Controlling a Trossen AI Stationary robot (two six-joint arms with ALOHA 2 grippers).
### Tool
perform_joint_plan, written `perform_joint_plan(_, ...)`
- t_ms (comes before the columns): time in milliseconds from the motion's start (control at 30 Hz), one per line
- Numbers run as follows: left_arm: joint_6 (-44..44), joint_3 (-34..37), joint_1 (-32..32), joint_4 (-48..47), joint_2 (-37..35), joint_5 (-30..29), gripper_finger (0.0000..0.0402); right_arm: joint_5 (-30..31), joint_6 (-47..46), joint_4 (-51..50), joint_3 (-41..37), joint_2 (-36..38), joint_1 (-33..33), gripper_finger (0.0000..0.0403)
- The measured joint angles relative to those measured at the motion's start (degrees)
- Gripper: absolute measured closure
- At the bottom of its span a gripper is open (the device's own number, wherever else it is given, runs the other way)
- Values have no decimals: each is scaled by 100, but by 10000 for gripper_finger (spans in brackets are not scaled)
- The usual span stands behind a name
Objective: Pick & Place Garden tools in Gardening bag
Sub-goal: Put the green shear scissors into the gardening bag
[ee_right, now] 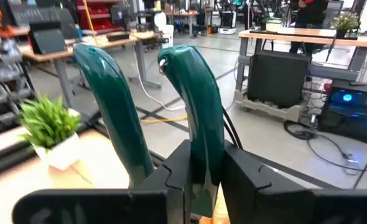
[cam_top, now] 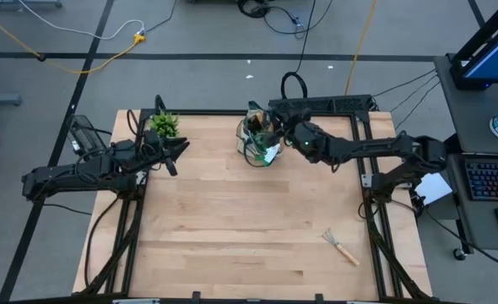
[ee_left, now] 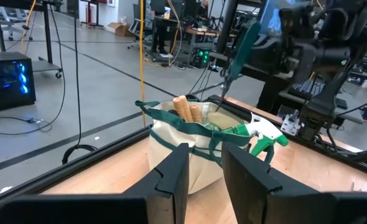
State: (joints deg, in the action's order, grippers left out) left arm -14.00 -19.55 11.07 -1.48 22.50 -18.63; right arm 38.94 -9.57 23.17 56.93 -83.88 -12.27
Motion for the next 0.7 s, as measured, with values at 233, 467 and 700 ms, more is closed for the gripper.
perform_joint_plan(233,0,-2,-2,0,0,0,302,2,335,-261,211,-359,-129,353)
perform_joint_plan(467,2,0,-2,-2,-2,2,302,4,320,-839,271,-410,-282,353)
perform_joint_plan(700,17,0,-1,-4,0,2,302,-308,307,-1000,271,-412,-276,353)
